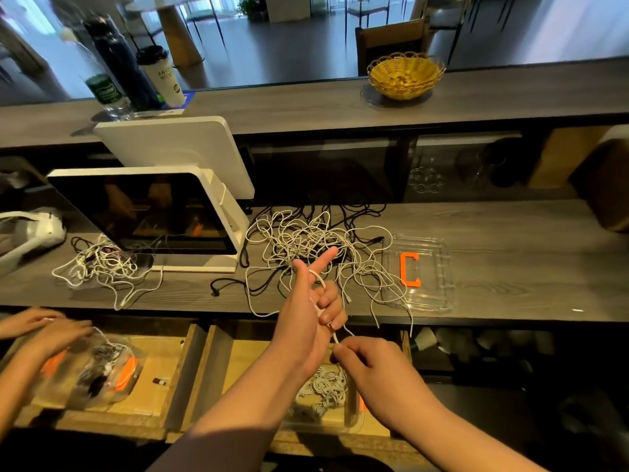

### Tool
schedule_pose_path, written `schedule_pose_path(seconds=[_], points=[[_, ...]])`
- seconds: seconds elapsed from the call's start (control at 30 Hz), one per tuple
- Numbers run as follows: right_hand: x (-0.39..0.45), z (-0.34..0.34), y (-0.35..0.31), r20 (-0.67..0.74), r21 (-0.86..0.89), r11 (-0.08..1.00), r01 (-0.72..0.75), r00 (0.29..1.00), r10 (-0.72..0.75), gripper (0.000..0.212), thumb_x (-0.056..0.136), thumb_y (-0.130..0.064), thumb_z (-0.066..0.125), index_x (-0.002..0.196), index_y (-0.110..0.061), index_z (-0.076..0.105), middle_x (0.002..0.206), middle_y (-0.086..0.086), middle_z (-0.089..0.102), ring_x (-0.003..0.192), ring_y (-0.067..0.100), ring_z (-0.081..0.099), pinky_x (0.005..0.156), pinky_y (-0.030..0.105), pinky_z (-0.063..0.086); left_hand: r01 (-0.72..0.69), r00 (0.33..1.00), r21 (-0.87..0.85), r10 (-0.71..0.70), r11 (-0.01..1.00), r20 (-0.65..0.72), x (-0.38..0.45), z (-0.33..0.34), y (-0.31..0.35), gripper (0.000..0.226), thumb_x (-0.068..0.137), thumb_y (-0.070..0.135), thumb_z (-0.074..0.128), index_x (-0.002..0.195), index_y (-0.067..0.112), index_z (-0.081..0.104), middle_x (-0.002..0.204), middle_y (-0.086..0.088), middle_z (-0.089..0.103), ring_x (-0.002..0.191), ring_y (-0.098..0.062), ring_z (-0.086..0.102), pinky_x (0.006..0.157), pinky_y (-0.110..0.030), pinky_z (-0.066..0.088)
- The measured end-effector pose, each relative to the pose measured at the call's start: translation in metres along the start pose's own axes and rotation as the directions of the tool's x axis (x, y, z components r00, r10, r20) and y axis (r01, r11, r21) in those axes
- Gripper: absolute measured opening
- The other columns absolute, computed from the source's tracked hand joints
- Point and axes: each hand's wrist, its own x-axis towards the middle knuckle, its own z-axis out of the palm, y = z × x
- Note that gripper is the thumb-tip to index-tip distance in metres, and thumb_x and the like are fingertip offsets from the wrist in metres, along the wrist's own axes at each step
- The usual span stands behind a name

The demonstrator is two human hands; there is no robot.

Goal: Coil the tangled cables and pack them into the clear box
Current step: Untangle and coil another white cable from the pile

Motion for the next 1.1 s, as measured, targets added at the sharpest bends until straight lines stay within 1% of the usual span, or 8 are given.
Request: schedule_pose_path(seconds=[0.17,0.4,0.57,0.63,0.73,0.83,0.93,1.1], points=[[-0.002,-0.001,-0.010,0.108,-0.148,0.985,0.093,0.991,-0.078,0.034,0.104,-0.037,0.044,0.074,-0.024,0.052,0.060,-0.004,0.051,0.055,0.009,0.044,0.054,0.024,0.032,-0.016,0.996,0.143,0.004,0.990,0.084,0.004,-0.007,-0.001,0.059,0.099,0.060,0.026,0.134,0.027,0.061,0.064,0.004,0.027,0.054,-0.009,0.023,0.052,-0.024,0.024],[-0.001,-0.010,-0.033,0.025,-0.210,0.962,0.175,0.984,-0.174,0.019,0.100,-0.033,0.046,0.082,-0.034,0.051,0.068,-0.007,0.060,0.061,0.009,0.053,0.059,0.025,0.040,0.020,0.987,0.449,-0.090,0.893,0.136,0.002,-0.016,0.007,0.057,0.098,0.061,0.029,0.122,0.030,0.071,0.062,0.003,0.025,0.051,-0.009,0.021,0.047,-0.019,0.018],[0.005,-0.022,-0.044,-0.038,-0.315,0.912,0.263,0.957,-0.289,0.009,0.092,-0.037,0.058,0.087,-0.031,0.053,0.080,-0.015,0.062,0.074,0.005,0.059,0.070,0.031,0.050,0.155,0.942,0.625,-0.304,0.765,0.139,-0.003,-0.017,0.017,0.056,0.099,0.062,0.035,0.093,0.023,0.076,0.067,-0.003,0.068,0.067,-0.026,0.065,0.066,-0.027,0.050],[0.008,-0.030,-0.045,-0.095,-0.334,0.901,0.276,0.941,-0.324,0.017,0.089,-0.042,0.064,0.086,-0.030,0.053,0.076,-0.017,0.057,0.070,0.000,0.053,0.064,0.024,0.045,0.282,0.904,0.577,-0.414,0.766,0.107,-0.005,-0.022,0.023,0.050,0.093,0.065,0.043,0.077,0.021,0.062,0.055,0.004,0.049,0.046,-0.013,0.039,0.044,-0.021,0.029],[0.013,-0.038,-0.043,-0.156,-0.385,0.886,0.258,0.928,-0.338,0.024,0.087,-0.041,0.070,0.083,-0.028,0.051,0.071,-0.017,0.049,0.066,-0.002,0.045,0.059,0.019,0.032,0.380,0.843,0.531,-0.520,0.757,0.138,-0.005,-0.034,0.028,0.047,0.093,0.064,0.046,0.084,0.019,0.054,0.056,0.006,0.028,0.044,-0.006,0.018,0.042,-0.020,0.009],[0.020,-0.041,-0.043,-0.183,-0.413,0.871,0.266,0.913,-0.365,0.020,0.088,-0.038,0.070,0.087,-0.028,0.052,0.075,-0.018,0.046,0.069,-0.001,0.046,0.061,0.017,0.032,0.399,0.793,0.547,-0.576,0.736,0.197,-0.006,-0.041,0.027,0.051,0.094,0.068,0.039,0.104,0.023,0.062,0.058,0.007,0.023,0.044,-0.005,0.016,0.042,-0.018,0.008],[0.025,-0.046,-0.040,-0.229,-0.428,0.873,0.235,0.906,-0.357,0.017,0.090,-0.040,0.063,0.092,-0.023,0.059,0.079,-0.017,0.050,0.072,0.000,0.048,0.063,0.020,0.039,0.435,0.715,0.580,-0.655,0.689,0.243,-0.008,-0.047,0.028,0.070,0.084,0.084,0.033,0.094,0.019,0.057,0.058,0.006,0.024,0.042,-0.004,0.015,0.041,-0.019,0.007],[0.031,-0.059,-0.040,-0.292,-0.401,0.898,0.179,0.905,-0.310,0.032,0.087,-0.052,0.049,0.093,-0.024,0.065,0.076,-0.014,0.060,0.071,0.002,0.057,0.063,0.028,0.050,0.160,0.699,0.781,-0.628,0.604,0.342,-0.008,-0.054,0.049,0.059,0.089,0.069,0.049,0.113,0.021,0.075,0.061,0.004,0.029,0.050,-0.010,0.023,0.045,-0.023,0.019]])
